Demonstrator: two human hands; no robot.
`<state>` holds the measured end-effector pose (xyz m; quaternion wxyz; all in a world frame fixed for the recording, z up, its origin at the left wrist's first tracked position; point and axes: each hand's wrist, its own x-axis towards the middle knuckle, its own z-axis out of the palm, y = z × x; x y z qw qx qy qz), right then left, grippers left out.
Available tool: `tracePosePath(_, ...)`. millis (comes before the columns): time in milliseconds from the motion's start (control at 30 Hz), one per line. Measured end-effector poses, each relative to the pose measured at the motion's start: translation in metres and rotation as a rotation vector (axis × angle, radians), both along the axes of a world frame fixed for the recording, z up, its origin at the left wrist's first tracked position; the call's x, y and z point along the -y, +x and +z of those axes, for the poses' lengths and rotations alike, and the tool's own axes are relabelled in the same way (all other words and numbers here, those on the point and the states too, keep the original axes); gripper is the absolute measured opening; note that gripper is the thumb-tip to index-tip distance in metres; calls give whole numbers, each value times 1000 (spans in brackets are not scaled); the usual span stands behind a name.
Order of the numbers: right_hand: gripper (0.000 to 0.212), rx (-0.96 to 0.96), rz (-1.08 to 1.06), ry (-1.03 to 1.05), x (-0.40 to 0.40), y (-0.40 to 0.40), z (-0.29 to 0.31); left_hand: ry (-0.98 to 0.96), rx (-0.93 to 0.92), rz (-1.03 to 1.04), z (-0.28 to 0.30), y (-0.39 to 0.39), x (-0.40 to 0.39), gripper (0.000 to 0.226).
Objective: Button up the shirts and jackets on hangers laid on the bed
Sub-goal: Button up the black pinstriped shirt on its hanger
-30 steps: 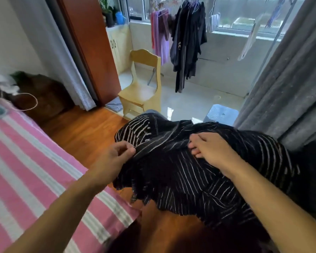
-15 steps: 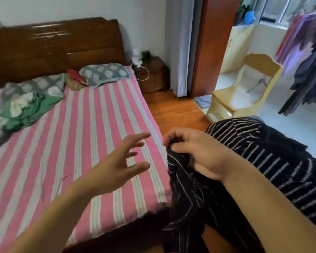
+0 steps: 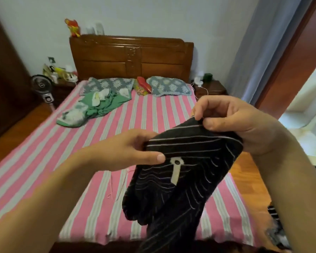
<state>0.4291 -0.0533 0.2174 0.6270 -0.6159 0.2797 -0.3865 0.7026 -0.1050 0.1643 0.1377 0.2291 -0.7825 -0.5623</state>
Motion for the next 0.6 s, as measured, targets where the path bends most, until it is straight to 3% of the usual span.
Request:
tracePosePath(67, 15, -100, -41, -29, 27, 25, -3, 0, 61, 103, 8, 48, 15, 44)
tracePosePath(133, 19, -201, -72, -21, 61, 56, -21, -40, 166, 222, 0, 94, 30, 28)
tracePosePath(200, 27, -296, -24, 26, 91, 90, -49, -200, 330, 368, -22, 134, 39, 14)
tracePosePath(333, 48, -433, 278, 150, 130, 147, -108, -601, 579, 639, -72, 191, 40, 41)
tracePosePath(433, 42, -753, 526, 107, 157, 181, -164, -609, 535, 710, -91, 227, 32, 49)
tracePosePath(533, 6, -1212, 543, -109, 191, 202, -226, -574, 729, 698, -99, 249, 22, 50)
tracePosePath(600, 26, -1311, 520, -134, 214, 206, -248, -595, 877, 717, -99, 261, 18, 52)
